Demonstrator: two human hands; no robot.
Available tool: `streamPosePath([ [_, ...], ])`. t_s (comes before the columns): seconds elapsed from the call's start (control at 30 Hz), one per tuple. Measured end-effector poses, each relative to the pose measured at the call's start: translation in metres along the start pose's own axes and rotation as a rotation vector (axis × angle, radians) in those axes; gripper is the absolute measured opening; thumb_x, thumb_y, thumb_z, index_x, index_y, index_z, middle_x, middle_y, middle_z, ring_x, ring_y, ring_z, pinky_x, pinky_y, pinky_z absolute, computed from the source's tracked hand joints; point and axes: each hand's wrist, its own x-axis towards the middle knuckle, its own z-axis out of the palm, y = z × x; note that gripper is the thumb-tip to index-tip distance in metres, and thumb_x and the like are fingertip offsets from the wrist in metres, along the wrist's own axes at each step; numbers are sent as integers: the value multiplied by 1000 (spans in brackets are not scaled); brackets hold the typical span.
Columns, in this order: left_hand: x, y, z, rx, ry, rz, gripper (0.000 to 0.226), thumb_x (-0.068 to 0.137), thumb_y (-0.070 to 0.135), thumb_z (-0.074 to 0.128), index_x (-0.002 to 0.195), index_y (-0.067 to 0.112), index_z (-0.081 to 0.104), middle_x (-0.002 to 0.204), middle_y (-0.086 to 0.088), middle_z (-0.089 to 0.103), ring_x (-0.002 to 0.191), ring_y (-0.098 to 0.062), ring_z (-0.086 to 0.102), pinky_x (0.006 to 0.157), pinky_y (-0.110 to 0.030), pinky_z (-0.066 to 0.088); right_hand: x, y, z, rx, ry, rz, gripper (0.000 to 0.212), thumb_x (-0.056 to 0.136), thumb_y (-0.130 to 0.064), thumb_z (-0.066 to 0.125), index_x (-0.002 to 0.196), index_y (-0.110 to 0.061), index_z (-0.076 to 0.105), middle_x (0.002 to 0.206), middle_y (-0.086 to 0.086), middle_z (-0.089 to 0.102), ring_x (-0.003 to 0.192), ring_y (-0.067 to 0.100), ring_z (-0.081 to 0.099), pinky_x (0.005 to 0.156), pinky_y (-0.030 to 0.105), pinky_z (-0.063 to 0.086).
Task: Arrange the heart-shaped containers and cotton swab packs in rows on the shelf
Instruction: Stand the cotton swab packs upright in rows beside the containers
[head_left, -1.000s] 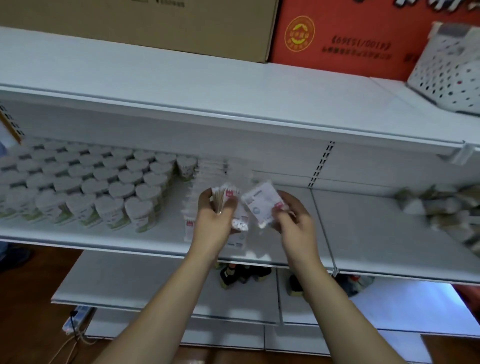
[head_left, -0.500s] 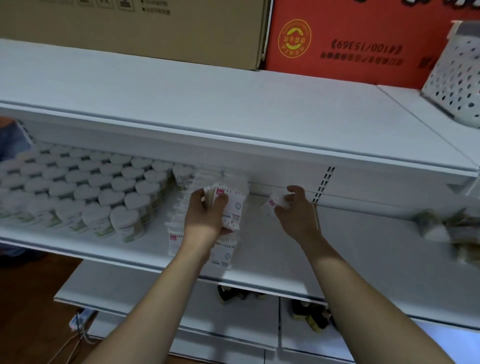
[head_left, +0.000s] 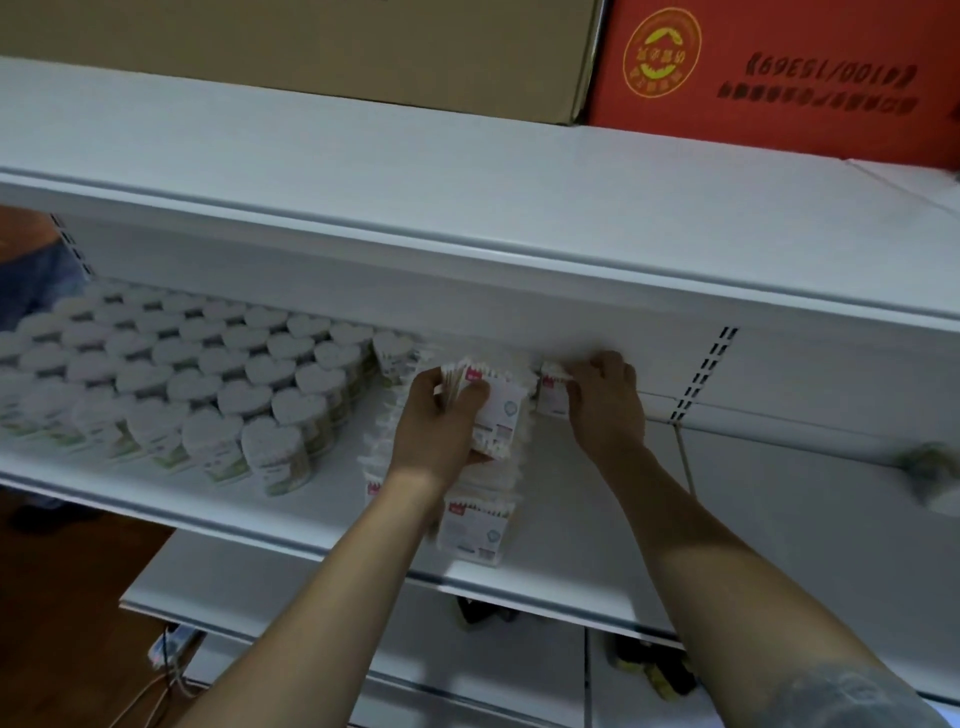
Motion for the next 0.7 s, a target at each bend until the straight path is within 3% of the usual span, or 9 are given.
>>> streamPosePath([
  [0.1,3,3,-3,2,-39,28,28,96,24,64,120,26,49,120,-10,64,103,-24,66,54,-25,57,6,-1,-1,-52,73,-7,15,83,-6,68,95,-11,74,104,20,51,95,43,50,59,47,53],
  [0.17,5,5,-4,14,-66,38,29,96,25,63,121,27,49,118,-8,64,103,-22,66,55,-24,57,10,2,2,-84,76,-35,15,80,-6,71,93,-12,75,98,19,52,91,42,51,55,46,54],
  [0.27,6,6,-2,33,-95,48,35,96,27,64,128,22,51,118,-7,65,104,-22,66,57,-24,57,11,10,5,-69,62,-58,20,84,-8,68,102,-12,74,101,20,55,93,43,51,62,51,56],
  [0.4,8,10,1,19,-141,11,36,95,26,65,128,20,52,117,-8,67,100,-21,69,61,-28,59,6,7,-10,-65,34,13,41,89,-8,62,129,-11,62,121,20,54,106,42,51,79,51,56],
  [0.5,10,11,4,-13,-188,-43,40,93,28,68,129,20,54,120,-6,67,105,-24,68,74,-40,61,-12,-10,-29,207,146,154,32,95,-13,58,127,-11,62,112,15,61,104,35,57,87,41,51],
  [0.57,8,9,9,0,-218,-65,36,91,28,70,124,22,57,120,-2,68,108,-23,67,82,-44,59,-35,-31,-52,491,156,286,19,99,-23,55,114,-20,68,93,1,69,92,22,66,79,29,50],
  [0.63,4,8,15,5,-231,-68,35,90,26,71,122,21,59,117,0,70,107,-22,67,82,-42,56,-57,-53,-78,770,54,394,21,101,-34,53,94,-23,70,81,-6,71,82,15,68,73,31,53],
  [0.7,-1,7,22,11,-240,-57,37,86,25,75,119,19,59,113,-1,71,104,-21,69,86,-46,57,-76,-68,-94,848,-81,420,27,99,-41,54,86,-22,68,81,-3,70,78,16,67,71,35,55],
])
